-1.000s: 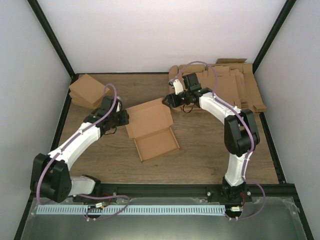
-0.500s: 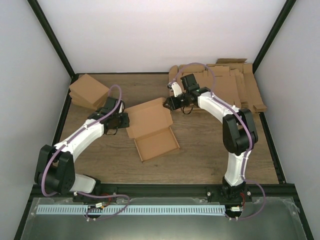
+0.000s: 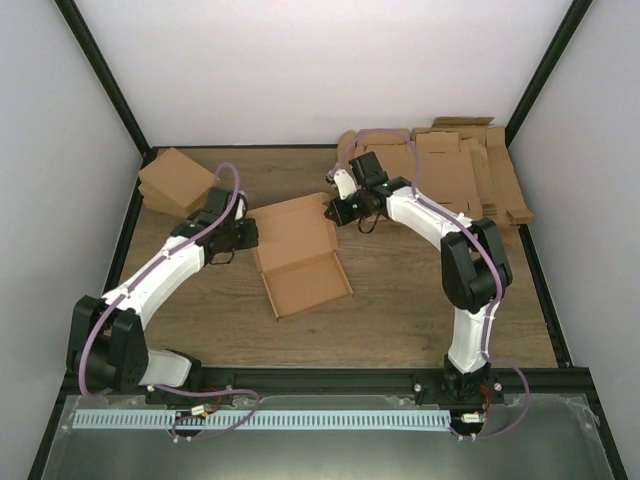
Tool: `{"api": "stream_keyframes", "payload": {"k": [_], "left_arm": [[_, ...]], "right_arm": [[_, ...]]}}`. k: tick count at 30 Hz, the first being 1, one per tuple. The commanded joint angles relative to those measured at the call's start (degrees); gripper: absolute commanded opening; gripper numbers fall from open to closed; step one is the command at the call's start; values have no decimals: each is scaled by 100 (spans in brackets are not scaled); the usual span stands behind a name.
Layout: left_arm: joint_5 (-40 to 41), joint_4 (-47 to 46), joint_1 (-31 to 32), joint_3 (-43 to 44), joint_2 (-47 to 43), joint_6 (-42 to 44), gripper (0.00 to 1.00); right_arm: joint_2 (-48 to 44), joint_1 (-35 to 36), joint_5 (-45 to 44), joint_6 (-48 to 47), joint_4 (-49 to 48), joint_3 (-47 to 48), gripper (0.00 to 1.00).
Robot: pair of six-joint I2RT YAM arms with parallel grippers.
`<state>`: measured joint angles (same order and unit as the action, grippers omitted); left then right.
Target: Fold the paper box
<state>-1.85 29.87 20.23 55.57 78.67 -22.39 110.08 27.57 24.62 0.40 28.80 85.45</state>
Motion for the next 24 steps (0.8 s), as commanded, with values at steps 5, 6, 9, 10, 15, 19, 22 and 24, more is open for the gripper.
{"api": "stream_keyframes", "payload": {"k": [5, 6, 9, 10, 15, 19, 22, 24], "left_arm": [[105, -428, 60, 226, -245, -140, 4], [120, -560, 79, 207, -281, -196, 4], [289, -1048, 238, 87, -432, -291, 4], [509, -1202, 361, 69, -473, -284, 4], [1226, -2172, 762, -163, -596, -321, 4], [1300, -3134, 810, -745, -663, -378, 4], [1283, -3889, 869, -1314, -747, -475, 4], [1315, -4299, 914, -1723, -835, -659, 4]], "right_arm": [[-857, 310, -651, 670, -532, -346, 3], [-937, 341, -738, 775, -646, -438, 3], [-1207, 494, -1194, 1112, -1087, -801, 3], [-1315, 559, -1358, 1176, -1275, -940, 3], [-1572, 776, -2230, 1597, -2822, -1787, 3], [-1798, 908, -2788, 1777, -4042, -2609, 1], [-1865, 1180, -3188, 1686, -4803, -3118, 1], [-1887, 1408, -3606, 1590, -5202, -3406, 1]]}}
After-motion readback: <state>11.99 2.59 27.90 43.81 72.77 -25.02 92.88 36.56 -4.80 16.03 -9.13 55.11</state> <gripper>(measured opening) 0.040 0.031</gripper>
